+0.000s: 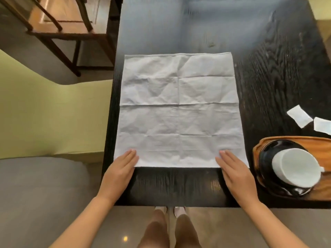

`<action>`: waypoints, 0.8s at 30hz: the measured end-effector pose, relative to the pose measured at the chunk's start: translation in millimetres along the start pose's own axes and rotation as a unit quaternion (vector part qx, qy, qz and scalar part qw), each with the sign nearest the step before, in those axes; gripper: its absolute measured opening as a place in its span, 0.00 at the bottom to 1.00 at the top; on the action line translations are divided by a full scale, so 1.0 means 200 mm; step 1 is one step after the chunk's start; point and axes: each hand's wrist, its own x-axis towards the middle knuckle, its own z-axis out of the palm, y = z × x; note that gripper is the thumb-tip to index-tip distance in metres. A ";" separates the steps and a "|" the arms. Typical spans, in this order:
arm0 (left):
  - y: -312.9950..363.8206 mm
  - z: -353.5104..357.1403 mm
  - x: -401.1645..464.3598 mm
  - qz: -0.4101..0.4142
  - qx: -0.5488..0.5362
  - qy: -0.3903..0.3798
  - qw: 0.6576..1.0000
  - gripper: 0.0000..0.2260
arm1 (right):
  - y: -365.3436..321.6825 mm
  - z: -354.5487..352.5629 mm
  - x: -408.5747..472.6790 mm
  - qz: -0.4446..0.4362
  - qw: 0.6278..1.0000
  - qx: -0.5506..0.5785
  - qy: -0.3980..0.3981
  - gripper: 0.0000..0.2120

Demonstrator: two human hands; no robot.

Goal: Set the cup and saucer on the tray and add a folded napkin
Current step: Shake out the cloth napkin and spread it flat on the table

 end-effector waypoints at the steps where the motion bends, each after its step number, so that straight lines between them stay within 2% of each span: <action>1: 0.01 0.01 -0.03 0.001 -0.006 0.006 1.000 0.16 | 0.01 0.01 -0.04 -0.007 1.000 0.003 0.005 0.15; 8: 0.10 0.07 -0.29 0.005 -0.024 0.006 1.000 0.16 | 0.02 0.03 -0.29 -0.010 0.999 0.044 -0.003 0.16; 13: 0.12 0.03 -0.40 -0.006 -0.030 -0.036 0.999 0.16 | -0.02 0.02 -0.38 0.003 0.998 0.065 -0.024 0.19; 15: 0.14 -0.01 -0.40 -0.033 -0.027 -0.062 0.997 0.20 | -0.05 -0.01 -0.37 0.022 0.997 0.070 -0.013 0.20; 17: 0.22 -0.03 -0.33 -0.080 -0.026 -0.080 0.993 0.27 | -0.10 -0.04 -0.31 0.033 0.997 0.073 -0.002 0.21; 19: 0.35 0.00 -0.18 -0.101 -0.013 -0.078 0.992 0.28 | -0.19 -0.02 -0.21 0.035 0.998 0.043 -0.011 0.22; 24: 0.66 0.23 0.19 -0.060 0.067 -0.095 0.991 0.24 | -0.39 0.14 0.07 0.065 0.993 -0.029 -0.096 0.27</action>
